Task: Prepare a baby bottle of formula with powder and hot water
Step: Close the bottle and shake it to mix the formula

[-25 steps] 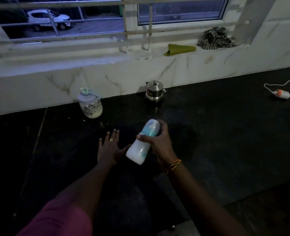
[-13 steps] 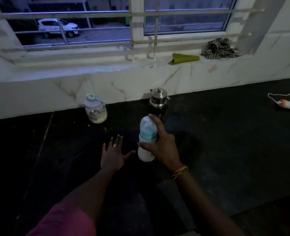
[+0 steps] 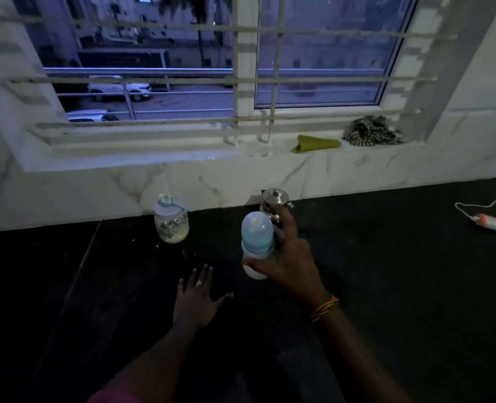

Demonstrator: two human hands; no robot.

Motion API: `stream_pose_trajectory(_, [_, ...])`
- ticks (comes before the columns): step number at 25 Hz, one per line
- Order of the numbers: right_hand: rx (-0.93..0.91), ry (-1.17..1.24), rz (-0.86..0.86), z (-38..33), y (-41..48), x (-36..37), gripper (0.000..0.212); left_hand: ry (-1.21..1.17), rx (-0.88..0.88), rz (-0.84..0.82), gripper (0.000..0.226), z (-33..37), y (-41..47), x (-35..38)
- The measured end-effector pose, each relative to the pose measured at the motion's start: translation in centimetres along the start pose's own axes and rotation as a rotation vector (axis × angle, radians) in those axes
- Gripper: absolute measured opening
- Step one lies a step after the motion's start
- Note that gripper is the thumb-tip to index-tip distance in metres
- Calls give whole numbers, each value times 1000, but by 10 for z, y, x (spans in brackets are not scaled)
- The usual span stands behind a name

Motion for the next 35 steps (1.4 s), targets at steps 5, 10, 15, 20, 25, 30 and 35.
stream_pose_trajectory(5, [-62, 76, 79, -12, 9, -15, 90, 2, -8, -13, 121, 0, -1, -1])
stream_pose_trajectory(10, [226, 618, 269, 9, 13, -12, 92, -27, -7, -8, 131, 1, -2, -5])
stream_pose_trajectory(15, [698, 1034, 358, 36, -11, 22, 62, -55, -2, -9, 122, 1, -2, -6])
stream_pose_trajectory(20, [1081, 1172, 264, 44, -32, 54, 35, -21, 10, 10, 125, 1, 0, -3])
stream_pose_trajectory(25, [1134, 1332, 199, 27, -33, 68, 33, -21, 13, -12, 120, 0, 0, 0])
stream_pose_trajectory(30, [587, 753, 140, 22, 0, 20, 63, -16, 2, -10, 124, 0, 0, 0])
stream_pose_trajectory(35, [16, 85, -3, -20, 27, -8, 88, -32, -4, -36, 116, 1, -2, -1])
Point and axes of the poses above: each hand's wrist, its own y-axis towards the middle knuckle, its own x-axis out of the palm, z = x × y, the point moved 10 cm from there along y, towards the middle knuckle, and after that the axes turned 11 degrees about -x, right-handed, at the moved point
